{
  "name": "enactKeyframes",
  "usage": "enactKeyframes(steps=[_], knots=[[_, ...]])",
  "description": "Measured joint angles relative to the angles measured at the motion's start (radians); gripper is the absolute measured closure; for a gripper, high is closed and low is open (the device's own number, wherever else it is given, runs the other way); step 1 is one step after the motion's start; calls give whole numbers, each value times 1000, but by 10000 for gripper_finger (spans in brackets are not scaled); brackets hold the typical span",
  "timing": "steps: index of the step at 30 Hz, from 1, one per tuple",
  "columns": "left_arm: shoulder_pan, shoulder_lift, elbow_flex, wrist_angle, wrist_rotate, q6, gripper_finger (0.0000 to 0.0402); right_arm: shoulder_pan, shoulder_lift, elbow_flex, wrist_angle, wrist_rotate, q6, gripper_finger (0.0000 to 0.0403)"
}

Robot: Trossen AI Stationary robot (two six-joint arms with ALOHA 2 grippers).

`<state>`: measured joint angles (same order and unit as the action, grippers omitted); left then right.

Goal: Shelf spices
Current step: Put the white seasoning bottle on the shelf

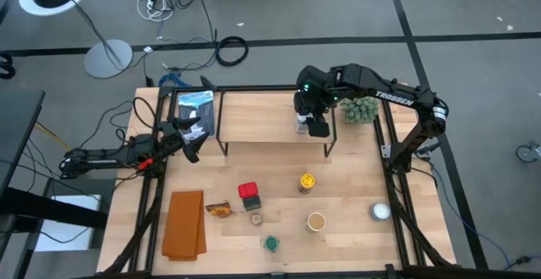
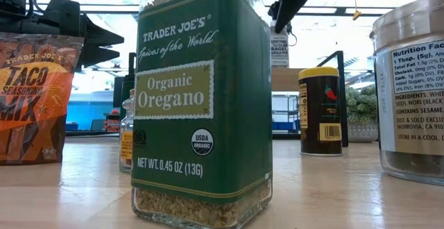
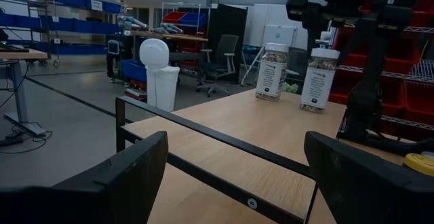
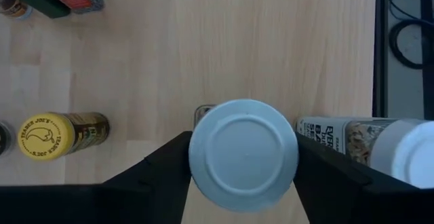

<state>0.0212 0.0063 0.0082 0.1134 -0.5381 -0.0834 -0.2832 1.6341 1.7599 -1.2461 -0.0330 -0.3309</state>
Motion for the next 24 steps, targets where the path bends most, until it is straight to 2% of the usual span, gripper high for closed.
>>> enactKeyframes(steps=[4,13,24], knots=[[0,0,0,0,0,0,50,0,0,0,-9,34,0,171],[0,0,0,0,0,0,50,0,0,0,-12,40,-1,164],[0,0,0,0,0,0,50,-1,0,0,-12,92,-12,122]])
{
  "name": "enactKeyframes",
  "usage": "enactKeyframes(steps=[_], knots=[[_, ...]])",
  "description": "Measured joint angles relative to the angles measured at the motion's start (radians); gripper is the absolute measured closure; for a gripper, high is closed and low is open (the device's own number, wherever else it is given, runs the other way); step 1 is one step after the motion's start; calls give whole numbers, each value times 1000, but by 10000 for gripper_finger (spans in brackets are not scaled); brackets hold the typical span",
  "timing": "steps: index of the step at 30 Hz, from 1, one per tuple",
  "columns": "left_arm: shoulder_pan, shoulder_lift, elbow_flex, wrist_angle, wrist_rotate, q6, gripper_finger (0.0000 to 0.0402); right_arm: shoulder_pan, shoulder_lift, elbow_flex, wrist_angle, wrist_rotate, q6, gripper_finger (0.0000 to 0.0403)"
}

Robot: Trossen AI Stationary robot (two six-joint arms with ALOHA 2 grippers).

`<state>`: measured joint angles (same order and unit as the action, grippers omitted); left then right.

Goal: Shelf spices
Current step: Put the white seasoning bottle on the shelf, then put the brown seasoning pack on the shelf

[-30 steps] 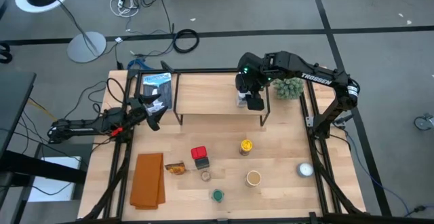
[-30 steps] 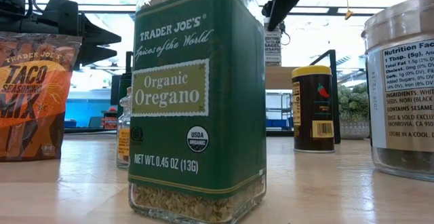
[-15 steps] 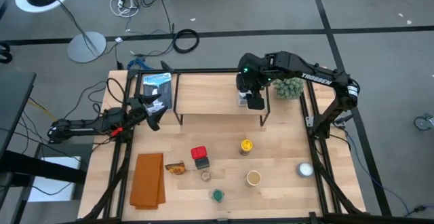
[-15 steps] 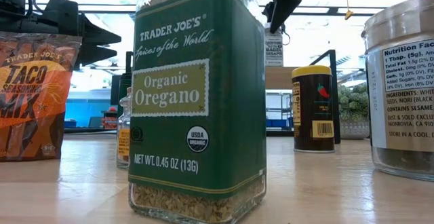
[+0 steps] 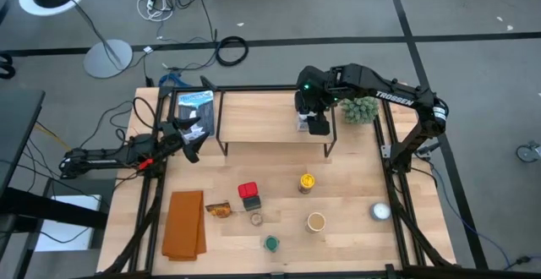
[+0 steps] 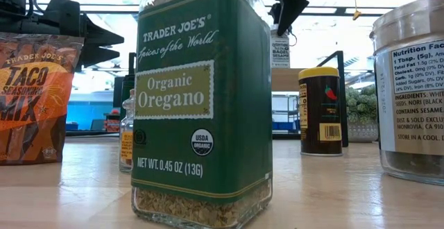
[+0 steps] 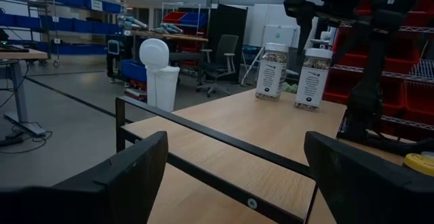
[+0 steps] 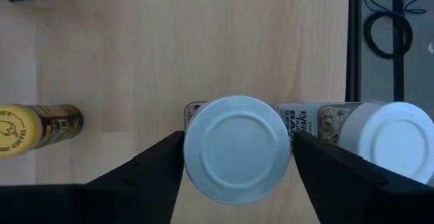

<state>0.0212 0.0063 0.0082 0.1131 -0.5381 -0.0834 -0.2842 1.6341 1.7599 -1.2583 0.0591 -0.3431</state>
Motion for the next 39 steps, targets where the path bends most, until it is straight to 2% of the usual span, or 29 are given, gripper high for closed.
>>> enactKeyframes(steps=[16,21,32,36,39], knots=[[0,0,0,0,0,0,50,0,0,0,0,0,0,54],[0,0,0,0,0,0,50,0,0,12,-7,0,2,51],[0,0,0,0,0,0,50,0,0,132,-28,-1,22,51],[0,0,0,0,0,0,50,0,0,178,-101,-3,72,50],[0,0,0,0,0,0,50,0,-3,192,-192,-47,123,50]])
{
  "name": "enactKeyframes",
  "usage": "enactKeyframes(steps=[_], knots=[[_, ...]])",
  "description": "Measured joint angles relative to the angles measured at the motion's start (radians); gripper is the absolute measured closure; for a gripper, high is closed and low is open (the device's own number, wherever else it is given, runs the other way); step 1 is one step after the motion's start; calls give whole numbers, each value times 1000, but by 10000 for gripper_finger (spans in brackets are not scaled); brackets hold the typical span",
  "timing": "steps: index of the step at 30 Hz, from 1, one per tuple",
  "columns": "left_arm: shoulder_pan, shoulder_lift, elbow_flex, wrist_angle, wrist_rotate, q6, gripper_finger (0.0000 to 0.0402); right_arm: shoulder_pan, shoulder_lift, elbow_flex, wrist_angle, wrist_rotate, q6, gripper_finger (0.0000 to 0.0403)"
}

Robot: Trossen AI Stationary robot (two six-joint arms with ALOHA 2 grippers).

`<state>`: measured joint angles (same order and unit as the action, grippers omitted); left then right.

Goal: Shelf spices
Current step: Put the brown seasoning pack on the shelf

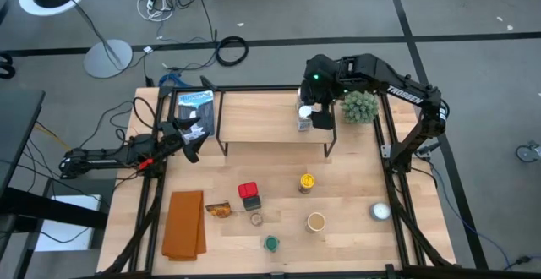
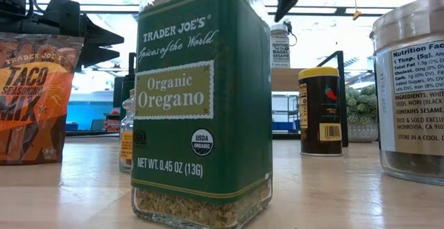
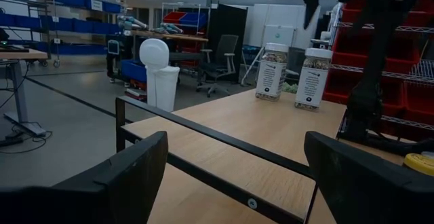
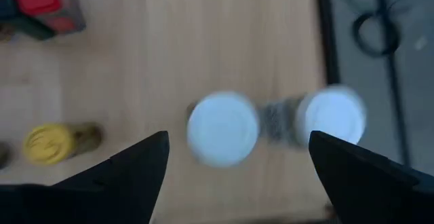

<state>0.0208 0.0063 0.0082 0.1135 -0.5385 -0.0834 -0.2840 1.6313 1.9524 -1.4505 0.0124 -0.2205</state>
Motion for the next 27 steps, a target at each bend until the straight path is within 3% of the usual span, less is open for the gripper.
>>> enactKeyframes(steps=[6,10,14,19,27], knots=[[0,0,0,0,0,0,50,10,-79,-78,21,-163,55,50],[0,0,0,0,0,0,50,43,-194,-221,149,-137,123,50],[0,0,0,0,0,0,50,101,-348,-428,291,-70,251,50],[0,0,0,0,0,0,50,199,-519,-700,478,-70,407,50],[0,0,0,0,0,0,50,304,-644,-1035,794,-68,543,50]])
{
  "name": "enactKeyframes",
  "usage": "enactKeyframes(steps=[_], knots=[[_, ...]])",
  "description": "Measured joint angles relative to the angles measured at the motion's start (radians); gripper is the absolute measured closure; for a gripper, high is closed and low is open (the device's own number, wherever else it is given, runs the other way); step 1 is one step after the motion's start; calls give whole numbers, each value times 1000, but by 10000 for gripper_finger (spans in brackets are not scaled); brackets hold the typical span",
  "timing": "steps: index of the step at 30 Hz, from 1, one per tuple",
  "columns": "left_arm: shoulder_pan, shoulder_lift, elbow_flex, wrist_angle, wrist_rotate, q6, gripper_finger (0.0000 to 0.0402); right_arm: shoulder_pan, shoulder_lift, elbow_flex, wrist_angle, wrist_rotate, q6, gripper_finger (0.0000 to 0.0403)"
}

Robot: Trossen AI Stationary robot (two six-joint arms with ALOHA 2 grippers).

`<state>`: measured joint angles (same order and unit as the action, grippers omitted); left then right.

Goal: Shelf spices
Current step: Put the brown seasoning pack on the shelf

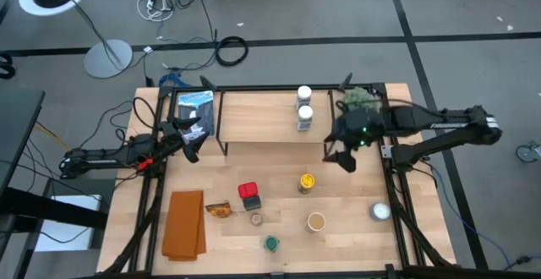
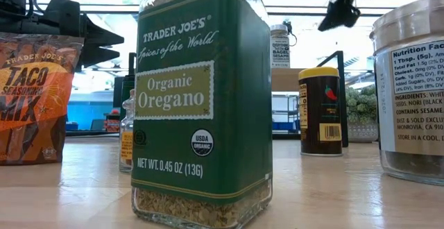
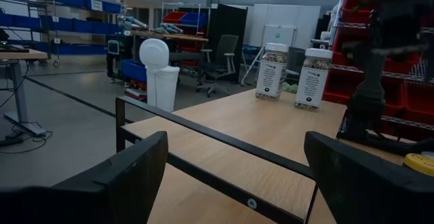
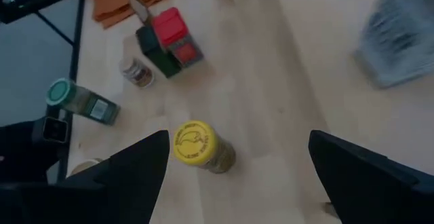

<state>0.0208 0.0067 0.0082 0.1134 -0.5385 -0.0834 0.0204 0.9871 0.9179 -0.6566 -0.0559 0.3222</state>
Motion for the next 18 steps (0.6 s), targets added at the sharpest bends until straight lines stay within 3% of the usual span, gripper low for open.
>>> enactKeyframes(steps=[8,18], knots=[[0,0,0,0,0,0,50,55,18,-193,345,-20,2,50],[0,0,0,0,0,0,50,66,61,-235,581,-21,0,50]])
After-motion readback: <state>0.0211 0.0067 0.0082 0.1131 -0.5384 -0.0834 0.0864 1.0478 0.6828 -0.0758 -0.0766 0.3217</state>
